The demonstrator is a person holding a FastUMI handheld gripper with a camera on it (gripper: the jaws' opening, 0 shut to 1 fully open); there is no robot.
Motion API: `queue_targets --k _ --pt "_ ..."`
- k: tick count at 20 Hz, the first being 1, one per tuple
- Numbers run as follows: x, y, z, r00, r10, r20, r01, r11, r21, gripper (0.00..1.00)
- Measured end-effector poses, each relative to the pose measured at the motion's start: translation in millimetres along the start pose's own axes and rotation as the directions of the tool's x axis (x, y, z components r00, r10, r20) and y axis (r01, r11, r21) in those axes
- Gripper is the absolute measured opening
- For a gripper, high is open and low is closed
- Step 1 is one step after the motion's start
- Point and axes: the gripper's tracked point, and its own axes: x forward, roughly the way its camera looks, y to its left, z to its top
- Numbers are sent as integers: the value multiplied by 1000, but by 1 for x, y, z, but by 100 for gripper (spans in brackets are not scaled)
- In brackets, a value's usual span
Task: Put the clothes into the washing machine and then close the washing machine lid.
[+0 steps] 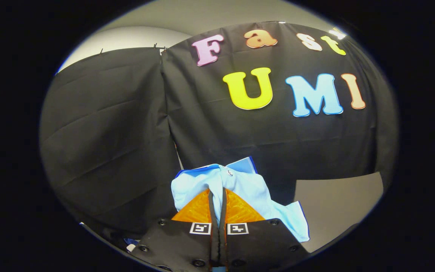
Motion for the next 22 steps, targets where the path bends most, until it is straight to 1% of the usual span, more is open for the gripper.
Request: queue_targets --k 2,8,14,17,22 --pt "14 24 -15 999 37 -29 -36 999 34 2" --pt "55 49 -61 992 64 -109 -59 997 42 1" --pt "95 50 -115 984 30 -176 -33 999 -12 2" --pt "115 49 -132 981 16 -191 -23 999 -36 2" --pt "142 49 -169 972 -16 -234 7 999 -42 2"
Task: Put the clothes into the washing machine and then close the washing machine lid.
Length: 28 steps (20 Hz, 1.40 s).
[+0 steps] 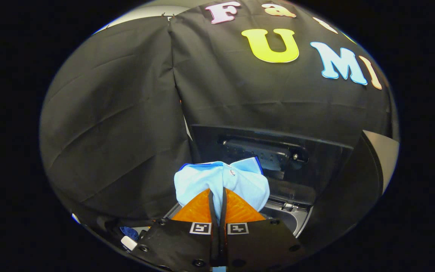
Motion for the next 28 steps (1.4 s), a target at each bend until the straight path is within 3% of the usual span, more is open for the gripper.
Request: queue_targets --k 16,21,28 --pt "62 -16 -72 979 -124 -159 132 990 39 2" --pt "79 -10 -89 975 -121 -184 134 989 56 2" --pt "87 -18 -133 948 -158 -278 181 982 60 2"
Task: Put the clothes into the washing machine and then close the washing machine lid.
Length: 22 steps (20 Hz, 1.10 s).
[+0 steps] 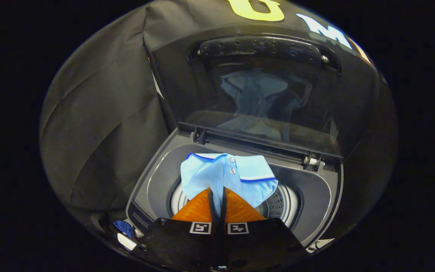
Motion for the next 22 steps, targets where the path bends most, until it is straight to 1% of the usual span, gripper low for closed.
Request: queue_targets --k 5,15,16,17,19,22 --pt "6 -9 -10 999 -21 -27 22 999 45 2" --pt "6 -19 -2 998 -47 -34 50 995 86 2" --pt "7 -18 0 999 -43 -32 46 995 87 4" --pt "9 -19 -1 998 -57 -37 61 994 95 6" --pt "3 -26 12 994 -104 -12 105 991 87 43" --pt "1 -20 29 996 -83 19 81 993 89 99"
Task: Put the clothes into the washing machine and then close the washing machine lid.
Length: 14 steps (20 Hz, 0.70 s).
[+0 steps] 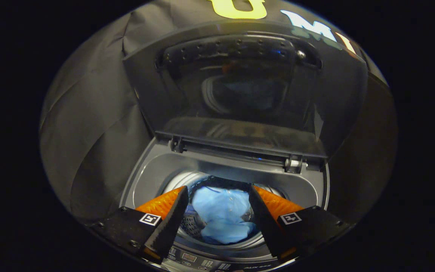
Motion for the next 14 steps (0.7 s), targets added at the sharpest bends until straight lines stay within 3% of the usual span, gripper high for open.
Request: queue_targets --k 8,14 --pt "-20 8 28 998 23 55 -22 1000 -9 99" --pt "-72 43 93 973 110 201 -90 990 -106 99"
